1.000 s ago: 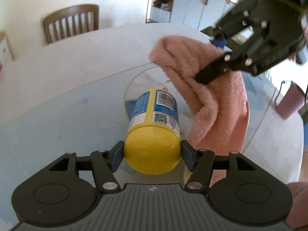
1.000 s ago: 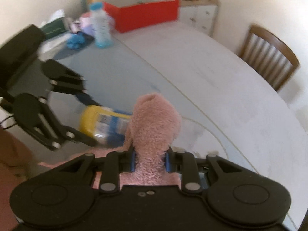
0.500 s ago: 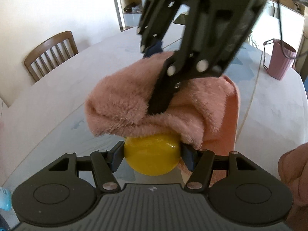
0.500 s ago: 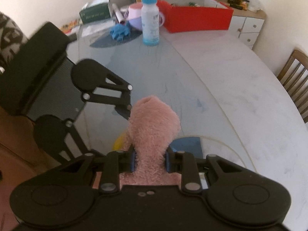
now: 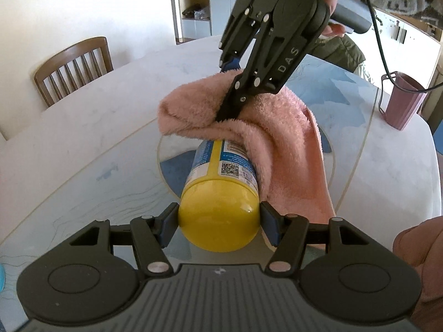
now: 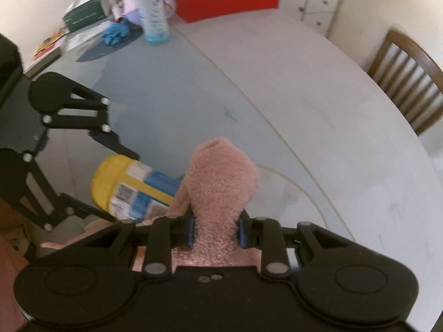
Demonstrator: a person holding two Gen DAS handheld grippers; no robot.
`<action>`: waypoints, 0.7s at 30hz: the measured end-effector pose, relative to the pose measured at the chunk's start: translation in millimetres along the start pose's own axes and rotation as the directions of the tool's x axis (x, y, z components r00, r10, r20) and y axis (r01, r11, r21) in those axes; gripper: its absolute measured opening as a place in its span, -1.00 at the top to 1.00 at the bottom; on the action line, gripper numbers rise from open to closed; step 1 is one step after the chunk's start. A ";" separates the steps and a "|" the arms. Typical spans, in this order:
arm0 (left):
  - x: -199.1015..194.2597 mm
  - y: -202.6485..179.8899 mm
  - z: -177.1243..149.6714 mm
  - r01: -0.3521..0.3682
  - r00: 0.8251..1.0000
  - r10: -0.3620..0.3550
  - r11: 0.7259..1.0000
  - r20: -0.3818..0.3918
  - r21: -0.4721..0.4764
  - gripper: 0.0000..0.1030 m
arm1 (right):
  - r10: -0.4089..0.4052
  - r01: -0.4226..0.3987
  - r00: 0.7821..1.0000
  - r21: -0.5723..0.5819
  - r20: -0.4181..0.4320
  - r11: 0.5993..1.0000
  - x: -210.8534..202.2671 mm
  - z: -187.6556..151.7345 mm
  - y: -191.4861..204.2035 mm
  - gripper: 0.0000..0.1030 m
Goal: Clean container
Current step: 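Rub the towel down the container's side with the right gripper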
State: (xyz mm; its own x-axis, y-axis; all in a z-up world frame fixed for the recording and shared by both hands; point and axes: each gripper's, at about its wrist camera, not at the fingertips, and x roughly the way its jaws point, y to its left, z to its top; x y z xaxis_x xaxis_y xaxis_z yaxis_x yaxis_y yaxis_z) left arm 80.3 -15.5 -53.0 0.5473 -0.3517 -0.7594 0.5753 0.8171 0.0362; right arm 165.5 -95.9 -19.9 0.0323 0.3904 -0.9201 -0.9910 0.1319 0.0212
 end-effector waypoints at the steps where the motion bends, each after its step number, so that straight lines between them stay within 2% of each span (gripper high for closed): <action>1: -1.5 0.4 -1.7 0.000 1.000 0.000 1.000 -0.002 0.001 -0.20 | -0.010 0.010 1.000 0.004 -0.012 1.000 2.6 -2.4 -1.6 0.49; 10: 3.5 -0.4 -11.1 0.010 0.999 -0.011 1.000 -0.032 -0.010 -0.20 | -0.010 0.008 0.996 -0.023 -0.093 1.000 36.2 -19.4 12.9 0.50; 21: 8.3 3.8 -15.1 0.030 0.999 -0.031 0.999 -0.037 -0.025 -0.20 | 0.055 -0.060 0.991 -0.037 -0.123 0.998 33.5 -44.8 37.5 0.50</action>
State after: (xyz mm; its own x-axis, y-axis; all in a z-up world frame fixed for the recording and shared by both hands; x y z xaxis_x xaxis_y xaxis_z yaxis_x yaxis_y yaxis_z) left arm 77.8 -8.5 -69.0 0.5061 -0.3597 -0.7839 0.5760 0.8175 -0.0033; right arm 123.6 -118.7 -67.4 -0.0384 0.2818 -0.9587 -0.9953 0.0745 0.0618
